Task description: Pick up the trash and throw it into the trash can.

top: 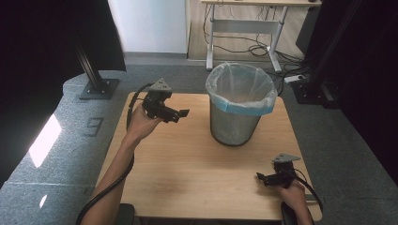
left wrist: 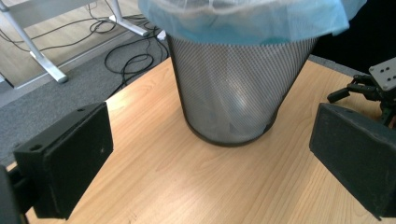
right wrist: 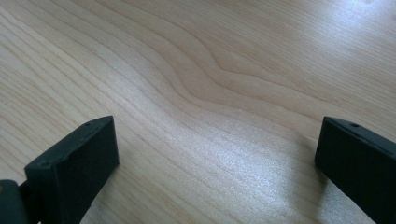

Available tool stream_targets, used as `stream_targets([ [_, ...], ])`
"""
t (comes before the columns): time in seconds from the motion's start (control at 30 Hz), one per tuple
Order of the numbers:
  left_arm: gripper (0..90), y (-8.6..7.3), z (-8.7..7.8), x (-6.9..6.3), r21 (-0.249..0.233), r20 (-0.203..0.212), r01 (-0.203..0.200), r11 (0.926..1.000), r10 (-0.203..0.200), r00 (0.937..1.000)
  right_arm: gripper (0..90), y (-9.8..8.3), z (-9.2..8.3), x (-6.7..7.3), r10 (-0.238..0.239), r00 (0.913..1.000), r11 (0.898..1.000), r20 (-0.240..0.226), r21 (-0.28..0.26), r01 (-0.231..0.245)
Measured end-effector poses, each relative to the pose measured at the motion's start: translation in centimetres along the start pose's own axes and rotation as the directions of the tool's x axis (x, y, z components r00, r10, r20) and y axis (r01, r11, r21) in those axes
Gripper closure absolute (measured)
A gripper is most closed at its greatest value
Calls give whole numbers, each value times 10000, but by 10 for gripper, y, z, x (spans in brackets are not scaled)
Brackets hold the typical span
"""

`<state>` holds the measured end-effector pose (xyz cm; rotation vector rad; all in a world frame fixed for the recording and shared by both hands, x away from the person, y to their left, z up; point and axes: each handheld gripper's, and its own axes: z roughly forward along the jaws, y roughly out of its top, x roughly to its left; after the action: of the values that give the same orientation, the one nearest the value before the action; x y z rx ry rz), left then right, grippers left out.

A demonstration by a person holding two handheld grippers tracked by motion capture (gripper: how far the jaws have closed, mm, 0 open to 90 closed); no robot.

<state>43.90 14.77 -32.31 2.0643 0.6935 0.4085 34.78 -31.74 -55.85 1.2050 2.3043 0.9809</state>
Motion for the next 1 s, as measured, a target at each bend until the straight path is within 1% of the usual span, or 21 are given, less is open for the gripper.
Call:
stream_targets([
  [0.1, 0, -12, -1, 0, -94, 31, 100, 9999, -100, 9999, 0, 0, 0, 0, 9, 10000, 10000, 1, 3, -9],
  [0.13, 0, -12, -1, 0, -94, 31, 100, 9999, -100, 9999, 0, 0, 0, 0, 10, 10000, 10000, 2, 5, -10],
  [0.17, 0, -20, -1, -1, -109, 31, 148, 9998, -147, 9999, 0, 0, 0, 0, 7, 10000, 10000, 2, 4, -7],
  [0.3, 0, -36, 1, -2, -129, 3, 141, 9998, -141, 9999, 0, 0, 0, 0, 8, 10000, 10000, 0, 5, -8],
  [0.33, 0, -36, 1, -2, -129, 3, 141, 9998, -141, 9999, 0, 0, 0, 0, 5, 10000, 10000, 0, 7, -5],
  [0.37, 0, -43, 2, -3, -139, 26, 150, 9998, -150, 9999, 0, 0, 0, 0, 9, 10000, 10000, 7, -10, -9],
  [0.4, 0, -43, 2, -3, -139, 26, 150, 9998, -150, 9999, 0, 0, 0, 0, 9, 10000, 10000, 7, -10, -9],
  [0.43, 0, -49, 3, -4, -163, 84, 163, 9997, -161, 9998, 0, 0, 0, 0, 15, 10000, 10000, 8, -5, -15],
  [0.47, 0, -49, 3, -4, -163, 84, 163, 9997, -161, 9998, 0, 0, 0, 0, 8, 10000, 10000, 6, -10, -8],
  [0.5, 0, -58, 4, -5, -176, 83, 177, 9997, -175, 9998, 0, 0, 0, 0, 2, 10000, 10000, 1, 4, -2],
  [0.53, 0, -61, 5, -6, -176, 93, 187, 9997, -186, 9998, 0, 0, 0, 0, 2, 10000, 10000, 0, 5, -2],
  [0.57, 0, -61, 5, -6, -176, 93, 187, 9997, -186, 9998, 0, 0, 0, 0, 2, 10000, 10000, 0, 5, -2],
  [0.6, 0, -65, 5, -6, -160, 89, 215, 9996, -213, 9997, 0, 0, 0, 0, -2, 10000, 10000, 0, 4, 2],
  [0.63, 0, -73, 6, -7, -170, 62, 245, 9996, -244, 9997, 0, 0, 0, 0, 4, 10000, 10000, 7, -9, -4],
  [0.73, 0, -85, 7, -7, -280, 84, 334, 9991, -331, 9994, 0, 0, 0, 0, 6, 10000, 10000, 7, -7, -6],
  [0.77, 0, -85, 7, -7, -280, 84, 334, 9991, -331, 9994, 0, 0, 0, 0, 6, 10000, 10000, 7, -7, -6],
  [0.9, 0, -103, 9, -7, -280, -11, 406, 9988, -407, 9992, 0, 0, 0, 0, 24, 10000, 10000, 3, -18, -24],
  [0.93, 0, -112, 10, -7, -241, -71, 469, 9986, -471, 9989, 0, 0, 0, 0, 9, 10000, 10000, 2, -21, -9],
  [0.97, 0, -112, 10, -7, -241, -71, 469, 9986, -471, 9989, 0, 0, 0, 0, 9, 10000, 10000, 2, -21, -9],
  [1.0, 0, -120, 11, -7, -260, -87, 589, 9979, -591, 9982, 0, 0, 0, 0, 23, 10000, 10000, 4, -24, -23],
])
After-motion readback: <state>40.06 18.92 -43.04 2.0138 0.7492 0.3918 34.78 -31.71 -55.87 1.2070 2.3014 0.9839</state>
